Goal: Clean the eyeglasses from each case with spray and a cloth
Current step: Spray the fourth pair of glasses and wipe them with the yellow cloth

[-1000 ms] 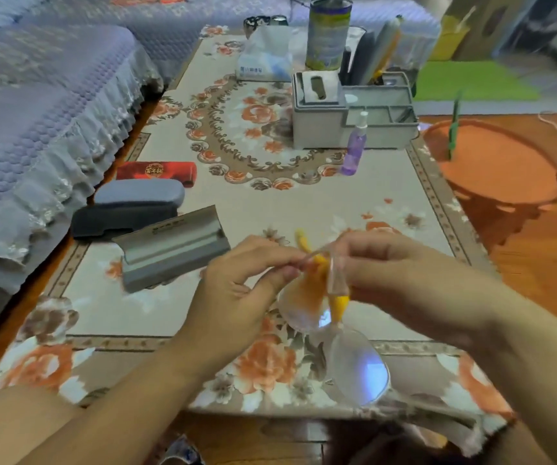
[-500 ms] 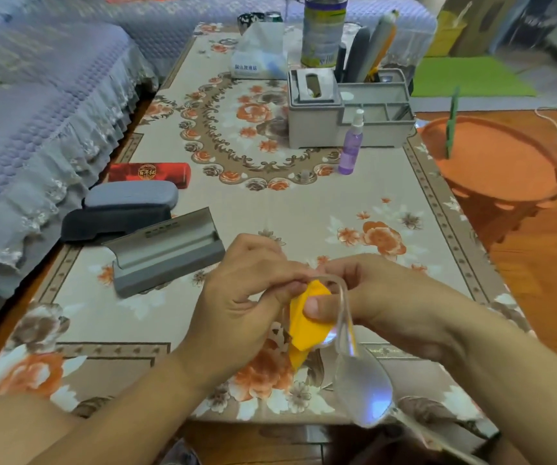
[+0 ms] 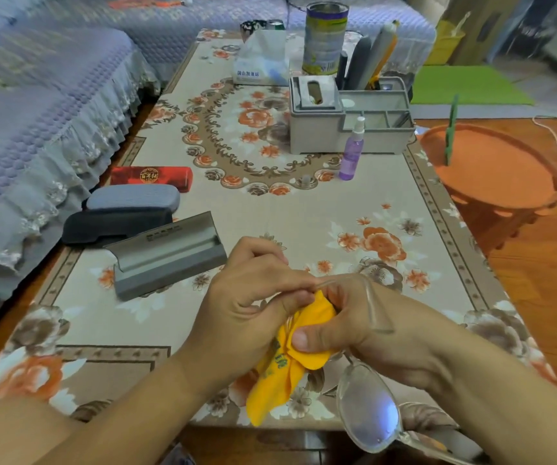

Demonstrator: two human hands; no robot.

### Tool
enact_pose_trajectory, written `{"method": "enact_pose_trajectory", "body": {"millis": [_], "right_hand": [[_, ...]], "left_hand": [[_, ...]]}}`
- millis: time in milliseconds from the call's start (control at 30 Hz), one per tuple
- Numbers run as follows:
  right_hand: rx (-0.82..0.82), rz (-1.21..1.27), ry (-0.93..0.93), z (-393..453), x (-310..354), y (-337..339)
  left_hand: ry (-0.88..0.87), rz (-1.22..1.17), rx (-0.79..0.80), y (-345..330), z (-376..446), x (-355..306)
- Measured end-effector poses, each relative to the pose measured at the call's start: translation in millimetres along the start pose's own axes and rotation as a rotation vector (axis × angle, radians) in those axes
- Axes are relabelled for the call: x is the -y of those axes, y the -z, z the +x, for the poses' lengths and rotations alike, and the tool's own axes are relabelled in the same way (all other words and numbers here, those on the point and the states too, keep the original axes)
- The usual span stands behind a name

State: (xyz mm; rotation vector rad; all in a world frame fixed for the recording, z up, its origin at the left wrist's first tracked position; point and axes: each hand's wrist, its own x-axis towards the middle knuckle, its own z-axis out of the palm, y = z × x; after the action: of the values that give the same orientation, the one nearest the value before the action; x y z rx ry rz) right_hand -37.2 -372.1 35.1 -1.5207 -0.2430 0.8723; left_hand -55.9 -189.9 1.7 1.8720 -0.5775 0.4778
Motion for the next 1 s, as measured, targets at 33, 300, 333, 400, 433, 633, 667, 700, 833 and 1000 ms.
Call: {"method": "enact_pose_trajectory", "body": {"millis": [33,300,333,400,433,633,667,700,833,1000], "right_hand": [[0.000,-0.007,0.005,0,2,-1],[-0.019,0.089,0.084,-2,4,-6],[0.003,0.137,0.060,-2,5,-5],[0.047,0.246,-0.003,-3,9,-3],[0.076,0.290,-0.026,-3,11,-1],[-0.019,0.271,-0.069,1,9,-8],[-0.017,0.263,-0.061,1,8,-9],[-0.010,0.258,-0.054,1,8,-9],[-0.016,0.186,-0.033,-1,8,-12],[-0.084,0.197,0.015,0,10,-14]], "left_hand": [[0.014,-0.017,-0.009,-1,0,0],[0.134,-0.120,0.009,5,5,3],[0.141,-0.125,0.002,7,6,3],[0.150,-0.135,-0.014,8,6,2],[0.144,-0.129,-0.016,9,5,2],[0.132,-0.067,-0.015,1,4,2],[0.145,-0.093,-0.004,-2,4,1],[0.157,-0.129,0.015,-3,4,1],[0.170,-0.197,0.109,1,5,0],[0.289,-0.272,-0.018,5,11,7]]}}
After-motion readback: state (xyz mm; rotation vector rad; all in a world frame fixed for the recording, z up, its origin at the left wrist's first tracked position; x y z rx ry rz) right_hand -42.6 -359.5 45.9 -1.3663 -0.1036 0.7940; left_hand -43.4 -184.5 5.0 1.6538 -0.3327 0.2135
